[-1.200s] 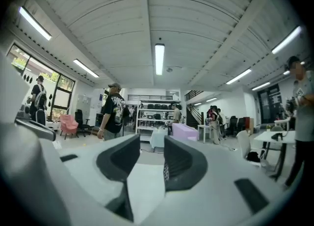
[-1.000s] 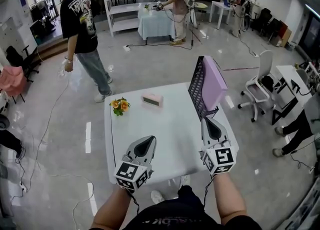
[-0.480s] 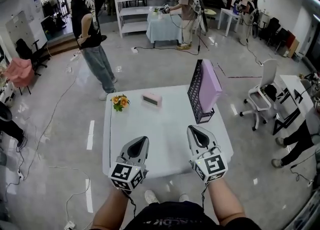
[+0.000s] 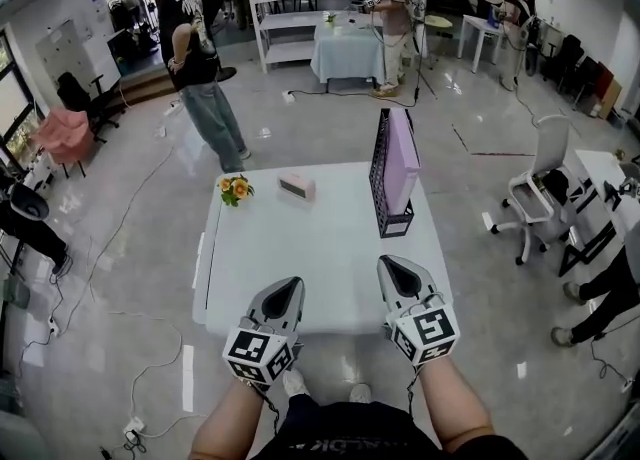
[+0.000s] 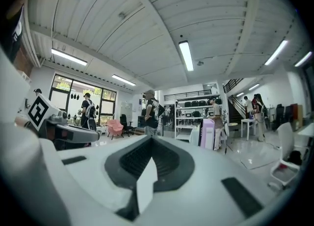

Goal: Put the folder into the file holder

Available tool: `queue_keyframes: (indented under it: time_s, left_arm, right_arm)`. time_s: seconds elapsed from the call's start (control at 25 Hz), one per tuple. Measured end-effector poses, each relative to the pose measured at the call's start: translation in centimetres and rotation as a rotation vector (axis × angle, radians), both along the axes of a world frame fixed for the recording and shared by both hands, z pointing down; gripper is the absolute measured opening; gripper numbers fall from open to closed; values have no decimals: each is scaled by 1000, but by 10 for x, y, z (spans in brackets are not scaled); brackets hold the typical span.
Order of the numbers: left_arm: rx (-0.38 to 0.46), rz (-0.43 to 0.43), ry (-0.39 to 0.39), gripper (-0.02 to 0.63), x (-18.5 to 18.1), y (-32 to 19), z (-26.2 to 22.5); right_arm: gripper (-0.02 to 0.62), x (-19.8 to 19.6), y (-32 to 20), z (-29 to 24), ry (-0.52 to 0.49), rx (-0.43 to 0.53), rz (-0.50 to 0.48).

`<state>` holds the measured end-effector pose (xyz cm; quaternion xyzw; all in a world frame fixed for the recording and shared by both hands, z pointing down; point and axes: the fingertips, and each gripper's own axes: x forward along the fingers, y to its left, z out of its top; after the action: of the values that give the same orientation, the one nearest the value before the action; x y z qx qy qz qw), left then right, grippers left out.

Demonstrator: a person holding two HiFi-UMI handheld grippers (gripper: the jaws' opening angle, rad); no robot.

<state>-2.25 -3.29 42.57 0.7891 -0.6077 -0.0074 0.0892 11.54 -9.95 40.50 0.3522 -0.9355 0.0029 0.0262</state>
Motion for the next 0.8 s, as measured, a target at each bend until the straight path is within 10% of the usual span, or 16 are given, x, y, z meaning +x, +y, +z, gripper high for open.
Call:
queue_keyframes:
  time_s: [0.8]
  left_arm:
    - [-18,-33,-17,3,65,23,12]
  right_arm:
    - [0,44,21,23,-2,-35,-79]
